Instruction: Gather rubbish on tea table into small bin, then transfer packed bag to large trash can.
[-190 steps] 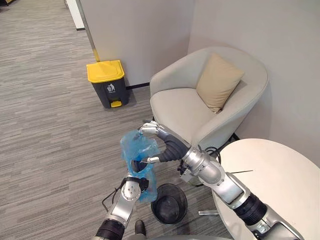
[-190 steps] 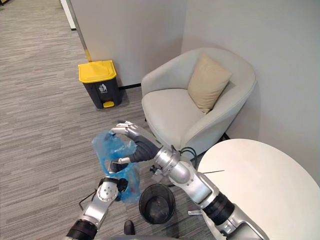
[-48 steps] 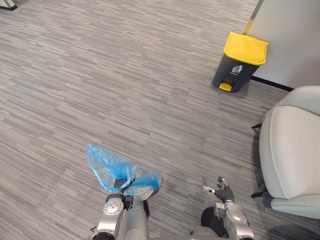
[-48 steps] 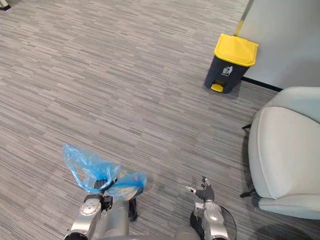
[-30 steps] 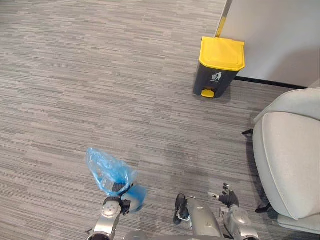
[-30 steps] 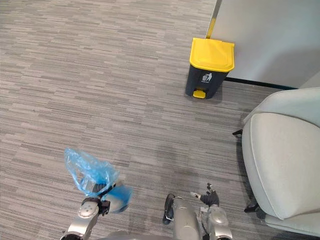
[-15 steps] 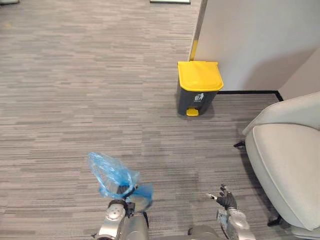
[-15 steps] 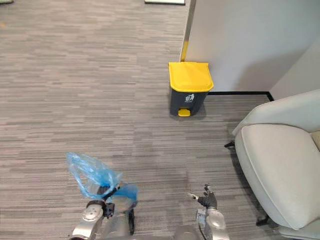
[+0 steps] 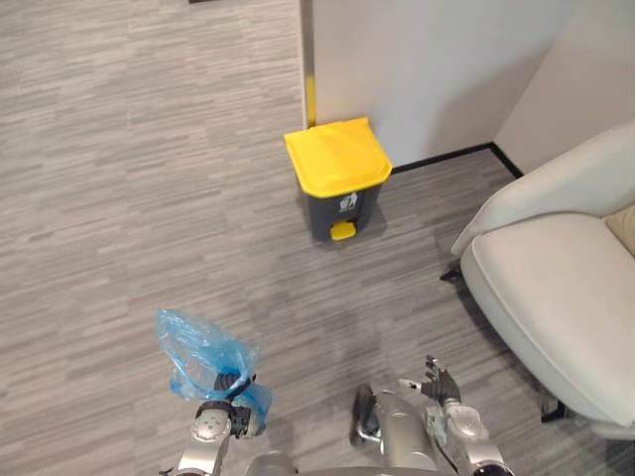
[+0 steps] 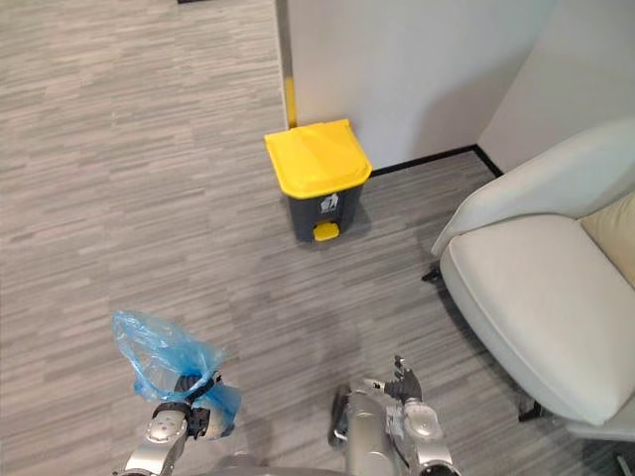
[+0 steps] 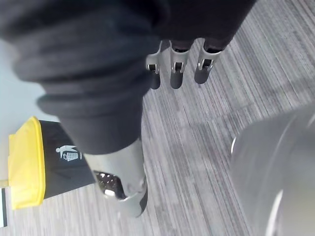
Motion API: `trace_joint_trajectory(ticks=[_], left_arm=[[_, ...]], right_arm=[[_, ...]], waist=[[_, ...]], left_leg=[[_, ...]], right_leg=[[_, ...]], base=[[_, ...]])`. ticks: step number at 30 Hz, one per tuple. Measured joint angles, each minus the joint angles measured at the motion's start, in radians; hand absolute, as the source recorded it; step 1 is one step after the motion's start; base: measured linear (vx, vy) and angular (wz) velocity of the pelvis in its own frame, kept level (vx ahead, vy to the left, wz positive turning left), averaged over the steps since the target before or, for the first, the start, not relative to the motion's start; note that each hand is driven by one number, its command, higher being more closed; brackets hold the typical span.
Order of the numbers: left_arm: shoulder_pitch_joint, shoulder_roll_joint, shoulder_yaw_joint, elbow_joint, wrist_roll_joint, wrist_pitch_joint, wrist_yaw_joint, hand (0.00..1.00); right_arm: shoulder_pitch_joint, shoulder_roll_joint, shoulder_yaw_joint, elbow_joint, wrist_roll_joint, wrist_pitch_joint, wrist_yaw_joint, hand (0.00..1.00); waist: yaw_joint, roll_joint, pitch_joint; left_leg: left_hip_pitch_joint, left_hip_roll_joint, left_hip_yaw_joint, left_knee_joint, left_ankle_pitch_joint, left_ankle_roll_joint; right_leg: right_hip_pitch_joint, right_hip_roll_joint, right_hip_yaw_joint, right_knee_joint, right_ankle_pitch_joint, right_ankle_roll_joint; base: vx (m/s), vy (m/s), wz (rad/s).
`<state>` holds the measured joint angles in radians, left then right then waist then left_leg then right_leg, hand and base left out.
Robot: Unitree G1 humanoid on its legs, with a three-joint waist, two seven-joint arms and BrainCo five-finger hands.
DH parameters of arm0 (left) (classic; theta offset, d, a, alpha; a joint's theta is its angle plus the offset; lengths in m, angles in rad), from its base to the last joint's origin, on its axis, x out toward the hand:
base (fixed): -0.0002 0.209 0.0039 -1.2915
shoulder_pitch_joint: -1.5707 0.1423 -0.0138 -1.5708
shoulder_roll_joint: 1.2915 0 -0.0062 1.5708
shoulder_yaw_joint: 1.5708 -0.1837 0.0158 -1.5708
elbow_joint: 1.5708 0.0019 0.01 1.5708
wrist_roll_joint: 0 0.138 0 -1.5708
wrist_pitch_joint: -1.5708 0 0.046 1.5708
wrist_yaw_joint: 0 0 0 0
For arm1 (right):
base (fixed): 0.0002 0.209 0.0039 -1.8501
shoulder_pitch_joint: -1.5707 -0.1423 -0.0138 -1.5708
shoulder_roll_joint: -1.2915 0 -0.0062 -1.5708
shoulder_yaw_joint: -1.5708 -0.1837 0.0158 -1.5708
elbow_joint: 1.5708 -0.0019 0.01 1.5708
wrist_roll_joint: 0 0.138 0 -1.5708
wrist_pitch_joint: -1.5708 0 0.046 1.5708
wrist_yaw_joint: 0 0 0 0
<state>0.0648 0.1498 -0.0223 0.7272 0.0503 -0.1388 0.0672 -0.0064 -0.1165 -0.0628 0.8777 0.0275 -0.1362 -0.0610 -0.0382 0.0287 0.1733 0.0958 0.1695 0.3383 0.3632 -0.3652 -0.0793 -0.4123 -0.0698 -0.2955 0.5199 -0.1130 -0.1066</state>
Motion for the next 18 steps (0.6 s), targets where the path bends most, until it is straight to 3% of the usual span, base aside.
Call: trace_joint_trajectory(ticks=[2,3,5,7,9,10,13,16,17,18], left_arm=[[-0.026,-0.014,-0.013,0.002,0.0,-0.004,-0.001,1.0],[-0.042,-0.02,-0.015,0.003,0.001,-0.005,-0.002,1.0],[-0.045,-0.03,-0.016,0.003,0.0,-0.009,-0.002,1.0],[-0.032,-0.037,-0.016,0.002,0.0,-0.013,-0.002,1.0],[-0.011,-0.044,-0.015,-0.005,0.0,-0.02,-0.002,1.0],[0.006,-0.051,-0.017,-0.008,0.0,-0.021,-0.002,1.0],[0.003,-0.057,-0.016,-0.009,0.0,-0.022,-0.002,1.0],[0.002,-0.061,-0.016,-0.009,0.0,-0.022,-0.002,1.0],[0.003,-0.068,-0.016,-0.009,-0.001,-0.022,-0.001,1.0],[0.004,-0.066,-0.014,-0.005,-0.002,-0.022,0.0,1.0]], right_arm=[[-0.009,-0.011,-0.02,0.002,0.0,0.001,0.0,0.0],[-0.002,-0.02,-0.033,0.005,0.0,0.005,0.0,0.0],[0.014,-0.02,-0.041,0.005,0.0,0.007,0.0,0.0],[0.031,-0.008,-0.037,-0.002,0.001,0.007,0.0,0.0],[0.037,0.0,-0.038,-0.007,0.002,0.007,-0.001,0.0],[0.036,0.01,-0.039,-0.017,0.004,0.007,-0.001,0.0],[0.028,0.015,-0.048,-0.022,0.01,0.007,-0.001,0.0],[0.023,0.032,-0.085,-0.022,0.01,0.007,-0.003,0.0],[0.026,0.023,-0.085,-0.02,0.01,0.007,-0.004,0.0],[0.024,0.02,-0.085,-0.017,0.01,0.008,-0.005,0.0]], waist=[[-0.008,0.004,-0.001],[-0.01,0.002,-0.001],[-0.008,0.005,0.0],[0.001,0.006,0.001],[0.005,0.007,0.004],[0.02,0.003,0.005],[0.03,-0.001,0.008],[0.049,-0.01,0.02],[0.053,0.001,0.018],[0.055,0.001,0.022]], left_leg=[[-0.007,-0.014,-0.046,-0.053,0.035,-0.016],[0.001,-0.01,-0.046,-0.044,0.073,-0.041],[-0.016,0.015,-0.082,0.078,0.107,-0.085],[-0.128,0.065,-0.134,0.383,0.199,-0.081],[-0.199,0.097,-0.142,0.559,0.167,-0.042],[-0.264,0.1,-0.137,0.608,0.14,-0.017],[-0.348,0.078,-0.127,0.478,0.11,0.01],[-0.389,0.003,-0.152,0.18,0.12,0.002],[-0.375,-0.025,-0.177,0.005,0.2,-0.02],[-0.358,-0.036,-0.171,-0.005,0.276,0.034]], right_leg=[[0.005,0.004,0.0,0.0,-0.036,-0.004],[0.027,0.005,-0.004,0.002,-0.064,0.003],[0.088,0.02,-0.013,-0.041,-0.088,0.012],[0.197,0.049,-0.004,-0.122,-0.088,0.012],[0.271,0.071,0.013,-0.173,-0.092,0.005],[0.317,0.078,0.042,-0.21,-0.098,-0.004],[0.348,0.076,0.083,-0.243,-0.086,0.017],[0.382,0.043,0.142,-0.261,-0.101,0.06],[0.396,0.036,0.165,-0.262,-0.118,0.098],[0.4,0.03,0.188,-0.256,-0.132,0.121]], base=[[0.35,-0.099,-0.17],[0.23,-0.107,0.14],[0.26,-0.1,0.08],[0.26,-0.067,-0.13],[0.27,-0.005,-0.33],[0.19,0.026,-0.53],[0.25,0.092,-0.54],[0.26,0.211,-0.5],[0.34,0.306,-0.46],[0.28,0.272,-0.38]])
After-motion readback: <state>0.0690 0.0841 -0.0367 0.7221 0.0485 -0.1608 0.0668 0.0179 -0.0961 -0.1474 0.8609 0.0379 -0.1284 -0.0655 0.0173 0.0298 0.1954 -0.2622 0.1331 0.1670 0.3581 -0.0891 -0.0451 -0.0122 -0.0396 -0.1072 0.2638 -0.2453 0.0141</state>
